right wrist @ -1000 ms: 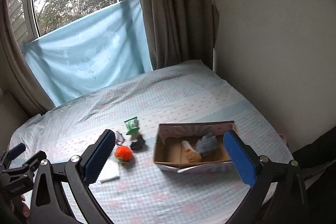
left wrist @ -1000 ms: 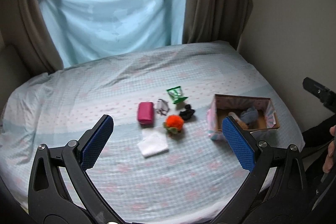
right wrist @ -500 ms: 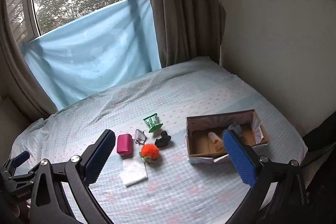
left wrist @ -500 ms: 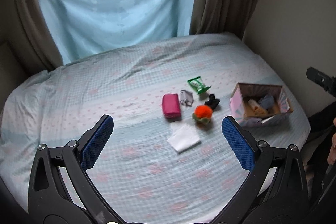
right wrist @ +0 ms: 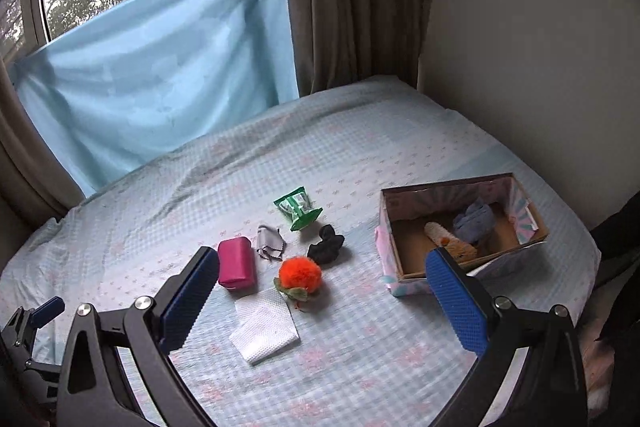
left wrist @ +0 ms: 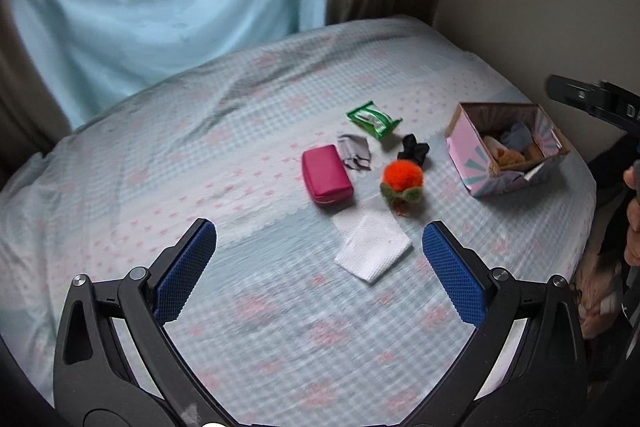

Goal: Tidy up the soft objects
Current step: 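Grasp the white cloth with the left tool while the right tool grasps the orange pompom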

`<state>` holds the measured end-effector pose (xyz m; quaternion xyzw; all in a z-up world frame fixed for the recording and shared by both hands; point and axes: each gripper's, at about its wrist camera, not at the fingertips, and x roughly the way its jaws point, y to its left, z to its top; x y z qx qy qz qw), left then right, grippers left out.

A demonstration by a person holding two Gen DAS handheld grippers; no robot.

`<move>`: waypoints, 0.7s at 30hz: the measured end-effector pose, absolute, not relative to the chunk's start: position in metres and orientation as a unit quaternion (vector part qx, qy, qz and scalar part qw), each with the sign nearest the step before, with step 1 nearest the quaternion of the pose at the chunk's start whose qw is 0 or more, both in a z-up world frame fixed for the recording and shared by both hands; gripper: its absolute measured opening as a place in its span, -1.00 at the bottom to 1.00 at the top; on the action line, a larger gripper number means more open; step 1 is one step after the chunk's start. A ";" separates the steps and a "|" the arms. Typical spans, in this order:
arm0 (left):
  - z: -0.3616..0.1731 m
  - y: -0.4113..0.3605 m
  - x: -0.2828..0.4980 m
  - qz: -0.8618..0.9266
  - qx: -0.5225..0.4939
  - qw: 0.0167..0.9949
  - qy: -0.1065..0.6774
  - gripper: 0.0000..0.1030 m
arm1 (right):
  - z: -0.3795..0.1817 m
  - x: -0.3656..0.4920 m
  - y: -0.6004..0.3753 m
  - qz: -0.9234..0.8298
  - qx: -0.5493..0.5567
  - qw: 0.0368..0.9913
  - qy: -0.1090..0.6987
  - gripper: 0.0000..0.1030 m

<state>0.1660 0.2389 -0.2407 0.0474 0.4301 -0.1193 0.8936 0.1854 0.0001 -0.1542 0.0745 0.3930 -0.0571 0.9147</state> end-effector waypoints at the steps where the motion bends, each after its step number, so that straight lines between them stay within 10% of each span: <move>1: -0.250 0.236 0.172 -0.130 0.051 0.891 0.432 0.99 | -0.159 0.189 0.002 -0.054 0.073 0.914 0.396 0.99; 21: -0.439 0.140 0.228 -0.297 0.172 0.808 0.479 0.99 | -0.343 0.277 -0.001 -0.005 0.071 0.876 0.477 0.99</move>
